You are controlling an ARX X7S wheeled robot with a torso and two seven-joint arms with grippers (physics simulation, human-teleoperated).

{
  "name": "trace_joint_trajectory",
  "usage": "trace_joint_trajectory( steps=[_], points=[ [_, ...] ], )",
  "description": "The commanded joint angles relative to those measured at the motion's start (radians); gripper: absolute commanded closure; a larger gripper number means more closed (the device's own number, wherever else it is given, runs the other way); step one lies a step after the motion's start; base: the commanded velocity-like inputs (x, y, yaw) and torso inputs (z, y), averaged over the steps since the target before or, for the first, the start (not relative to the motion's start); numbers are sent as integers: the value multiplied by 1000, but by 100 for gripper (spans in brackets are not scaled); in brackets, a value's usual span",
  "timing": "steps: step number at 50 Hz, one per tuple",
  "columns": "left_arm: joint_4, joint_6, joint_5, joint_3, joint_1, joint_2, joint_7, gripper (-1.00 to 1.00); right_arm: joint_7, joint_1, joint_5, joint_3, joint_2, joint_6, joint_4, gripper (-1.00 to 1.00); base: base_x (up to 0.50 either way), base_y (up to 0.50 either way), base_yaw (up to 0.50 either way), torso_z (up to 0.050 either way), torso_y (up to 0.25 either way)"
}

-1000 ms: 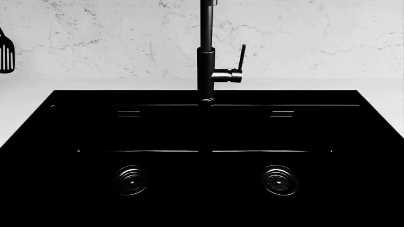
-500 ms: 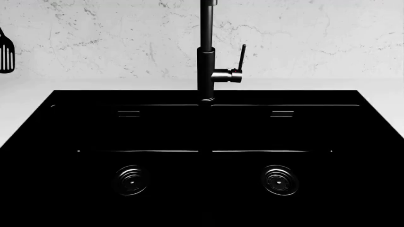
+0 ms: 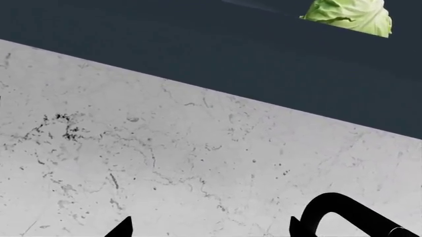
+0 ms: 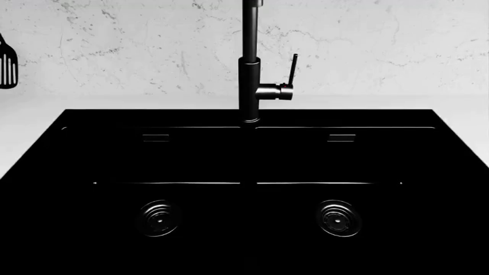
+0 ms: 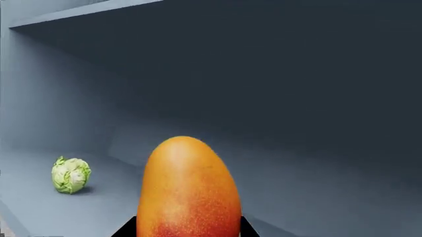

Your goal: Pick the brussel sprout, mango from the counter and place them in the cabinet. Then close the cabinet.

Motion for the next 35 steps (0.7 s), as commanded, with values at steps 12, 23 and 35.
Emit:
trace_joint_trajectory(
  steps=[12,23,35],
  points=[
    [-5,7,14,5,3,1,7,-100,-405,56,-1077,432,-239,156,260,100,0,0,0,1,0],
    [-7,11,17,5,3,1,8,-100,-518,56,-1228,424,-251,175,313,100,0,0,0,0,1],
    [-10,11,15,10,-5,8,4,-100,-564,56,-1289,428,-259,172,322,-100,0,0,0,0,0]
  ],
)
